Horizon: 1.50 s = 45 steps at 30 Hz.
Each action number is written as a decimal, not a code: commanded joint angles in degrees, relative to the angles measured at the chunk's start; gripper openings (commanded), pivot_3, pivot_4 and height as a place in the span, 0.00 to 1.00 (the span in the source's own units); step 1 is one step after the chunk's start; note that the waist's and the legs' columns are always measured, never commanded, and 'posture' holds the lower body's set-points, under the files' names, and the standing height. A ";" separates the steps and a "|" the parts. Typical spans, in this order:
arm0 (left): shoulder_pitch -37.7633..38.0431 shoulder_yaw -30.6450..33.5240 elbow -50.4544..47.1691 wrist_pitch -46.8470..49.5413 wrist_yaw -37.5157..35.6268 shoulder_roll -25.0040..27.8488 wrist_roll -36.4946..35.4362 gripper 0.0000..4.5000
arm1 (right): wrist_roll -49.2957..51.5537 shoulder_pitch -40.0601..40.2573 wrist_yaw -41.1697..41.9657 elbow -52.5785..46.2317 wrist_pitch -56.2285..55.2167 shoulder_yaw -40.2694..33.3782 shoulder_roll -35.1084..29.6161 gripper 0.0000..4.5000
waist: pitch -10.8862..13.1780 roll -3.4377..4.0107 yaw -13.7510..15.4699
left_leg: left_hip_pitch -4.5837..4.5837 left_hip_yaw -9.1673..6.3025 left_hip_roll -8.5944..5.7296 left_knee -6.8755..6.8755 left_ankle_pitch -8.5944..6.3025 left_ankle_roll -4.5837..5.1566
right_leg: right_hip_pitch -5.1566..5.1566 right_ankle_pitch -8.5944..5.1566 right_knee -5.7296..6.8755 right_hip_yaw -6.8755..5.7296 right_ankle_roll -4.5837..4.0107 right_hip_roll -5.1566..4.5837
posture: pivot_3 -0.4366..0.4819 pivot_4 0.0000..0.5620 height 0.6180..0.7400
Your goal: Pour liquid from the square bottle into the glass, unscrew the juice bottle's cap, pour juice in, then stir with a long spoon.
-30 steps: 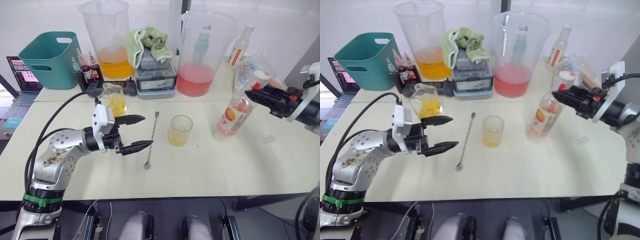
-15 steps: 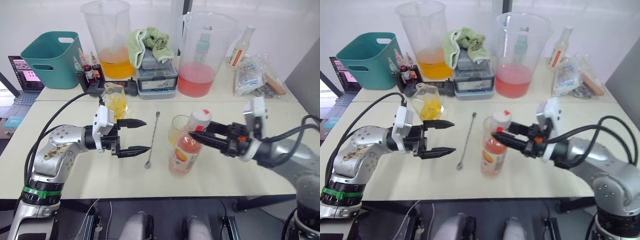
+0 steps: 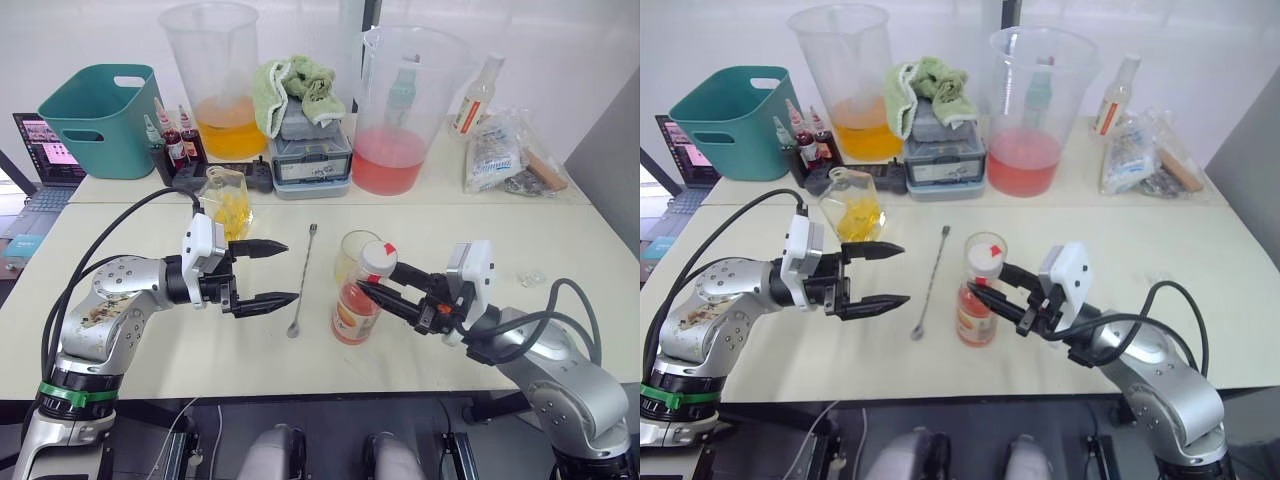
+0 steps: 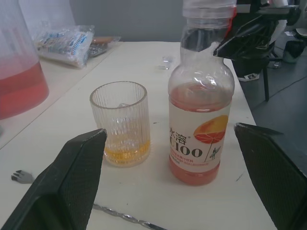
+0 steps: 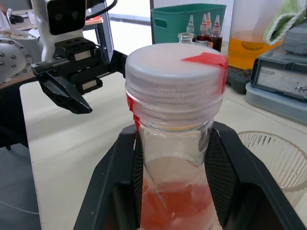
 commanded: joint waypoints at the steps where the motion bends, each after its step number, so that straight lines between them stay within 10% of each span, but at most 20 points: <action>1: -0.35 1.22 -1.55 -0.73 -0.19 0.43 -0.51 1.00 | 1.14 1.18 0.29 -0.86 1.06 0.43 -0.60 0.29 | -0.01 -0.01 0.04 | 0.00 -0.01 0.01 0.00 0.01 -0.01 | 0.00 0.00 0.00 0.00 -0.01 0.01 | 0.48 0.27 0.99; 11: -1.07 1.48 -2.80 -0.44 1.96 -0.32 -0.61 1.00 | 12.82 -3.29 5.41 1.01 6.57 -6.74 -8.23 0.99 | 0.00 -0.02 0.16 | 0.02 -0.06 -0.01 0.00 -0.01 0.00 | 0.01 0.00 -0.02 0.00 -0.03 -0.03 | 0.48 0.27 0.99; 20: 1.18 3.30 -4.70 -0.71 3.13 0.91 -0.33 1.00 | 3.54 -14.37 29.26 18.90 -3.24 -0.57 -17.05 0.99 | 0.01 -0.04 -0.28 | 0.01 0.00 -0.02 0.03 -0.04 0.08 | 0.03 0.00 -0.04 0.03 -0.02 -0.06 | 0.48 0.27 0.99; 32: 10.49 10.20 -17.08 7.47 9.27 4.25 -7.42 1.00 | -5.11 -36.34 52.11 46.56 -13.06 10.21 -7.78 0.99 | 0.02 -0.04 -0.04 | 0.00 0.01 0.00 -0.01 -0.05 0.10 | -0.01 0.00 -0.05 -0.04 -0.07 -0.07 | 0.48 0.27 0.99; 45: 14.47 12.75 -20.96 8.73 12.18 5.69 -9.32 1.00 | -4.89 -39.10 57.49 49.64 -12.37 11.42 -4.84 0.99 | 0.02 -0.03 -0.10 | 0.00 -0.07 -0.02 -0.02 -0.21 -0.35 | -0.05 0.00 0.01 -0.05 -0.08 -0.06 | 0.48 0.27 0.99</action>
